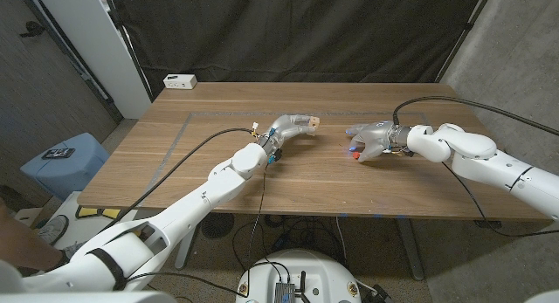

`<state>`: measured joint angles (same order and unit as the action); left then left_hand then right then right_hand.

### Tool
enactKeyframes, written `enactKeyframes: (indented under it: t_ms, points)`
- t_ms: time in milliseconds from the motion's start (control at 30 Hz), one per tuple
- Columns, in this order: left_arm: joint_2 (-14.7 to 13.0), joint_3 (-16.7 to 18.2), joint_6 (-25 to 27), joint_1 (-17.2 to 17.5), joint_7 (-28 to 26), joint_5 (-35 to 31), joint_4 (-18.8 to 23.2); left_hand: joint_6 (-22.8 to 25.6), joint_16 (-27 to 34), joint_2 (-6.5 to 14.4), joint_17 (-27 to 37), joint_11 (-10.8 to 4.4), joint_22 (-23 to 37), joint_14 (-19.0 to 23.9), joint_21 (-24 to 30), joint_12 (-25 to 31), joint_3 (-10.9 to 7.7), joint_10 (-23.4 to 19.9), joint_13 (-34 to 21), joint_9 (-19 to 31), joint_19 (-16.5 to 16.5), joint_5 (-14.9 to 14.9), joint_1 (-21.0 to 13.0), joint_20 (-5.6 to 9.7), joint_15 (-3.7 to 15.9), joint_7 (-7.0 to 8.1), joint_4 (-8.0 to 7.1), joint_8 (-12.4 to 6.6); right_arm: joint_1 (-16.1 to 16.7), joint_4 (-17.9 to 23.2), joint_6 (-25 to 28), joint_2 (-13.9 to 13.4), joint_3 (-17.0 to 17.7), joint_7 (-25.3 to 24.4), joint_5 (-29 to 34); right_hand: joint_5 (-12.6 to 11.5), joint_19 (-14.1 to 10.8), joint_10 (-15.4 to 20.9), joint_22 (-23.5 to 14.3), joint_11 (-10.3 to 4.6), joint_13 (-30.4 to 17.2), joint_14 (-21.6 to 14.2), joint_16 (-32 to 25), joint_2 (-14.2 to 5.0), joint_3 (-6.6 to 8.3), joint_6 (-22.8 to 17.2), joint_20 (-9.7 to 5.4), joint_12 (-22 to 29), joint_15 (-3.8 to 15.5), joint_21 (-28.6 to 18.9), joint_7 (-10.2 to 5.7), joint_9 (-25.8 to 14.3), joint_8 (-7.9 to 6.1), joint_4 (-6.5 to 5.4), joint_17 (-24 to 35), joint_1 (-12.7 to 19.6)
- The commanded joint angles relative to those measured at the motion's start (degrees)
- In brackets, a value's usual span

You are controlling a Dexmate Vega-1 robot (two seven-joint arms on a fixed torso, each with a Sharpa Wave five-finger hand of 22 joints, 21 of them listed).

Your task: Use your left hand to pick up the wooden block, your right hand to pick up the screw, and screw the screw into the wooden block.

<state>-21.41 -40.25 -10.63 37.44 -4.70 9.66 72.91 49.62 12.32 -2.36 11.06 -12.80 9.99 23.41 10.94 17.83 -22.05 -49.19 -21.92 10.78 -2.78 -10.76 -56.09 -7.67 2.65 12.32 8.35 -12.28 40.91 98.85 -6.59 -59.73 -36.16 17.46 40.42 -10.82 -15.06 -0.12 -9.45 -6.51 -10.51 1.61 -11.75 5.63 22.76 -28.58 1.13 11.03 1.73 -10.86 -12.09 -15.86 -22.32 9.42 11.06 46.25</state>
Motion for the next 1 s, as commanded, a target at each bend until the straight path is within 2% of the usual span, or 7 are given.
enactKeyframes:
  t_ms: [33,467,1000]
  points:
    - [-0.07,-0.05,0.47,0.36,-0.29,-0.01,0.57,-0.04,0.09,0.52,0.28,0.06,0.3,-0.22,0.39,0.12,0.05,-0.18,-0.19,0.14,0.09,0.05,-0.06,-0.13,5.43,0.18,-0.25,-0.32,0.29,-0.26,-0.65,0.0,-0.03,-1.87,0.76,-0.35,-0.77,0.86,-0.22,-0.46,-0.31,-0.79,-0.34,-0.02,0.53,-1.35,-0.01,0.44,0.95,-0.31,-0.08,-0.41,-0.99,0.08,0.14,0.8]
    - [0.03,-0.23,0.46,0.14,0.11,0.04,0.26,-0.26,0.05,0.62,0.28,0.07,0.3,-0.37,0.36,-0.03,0.14,-0.09,-0.25,0.15,0.19,0.1,-0.05,-0.19,5.45,0.2,-0.24,-0.18,0.54,-0.94,-1.14,0.25,-0.12,-3.45,1.14,-0.47,-1.53,2.0,-0.22,-0.6,-0.32,-1.57,-0.4,0.03,0.95,-4.14,-0.28,0.55,1.33,-0.37,-0.08,-1.33,-3.07,0.14,0.15,1.76]
    - [0.23,-0.38,0.88,-0.01,0.07,0.03,0.04,-0.57,0.04,0.94,0.32,0.07,0.31,-0.5,0.37,-0.34,0.27,0.19,-0.31,0.16,0.22,0.19,0.07,-0.21,5.46,0.21,-0.32,0.0,0.27,-1.36,-1.6,0.63,-0.44,-3.92,1.39,-0.63,-2.29,3.58,-0.22,-0.7,-0.35,-2.27,-0.43,0.17,1.29,-6.39,-0.58,0.8,1.6,-0.42,-0.07,-2.33,-5.0,0.15,0.17,2.62]
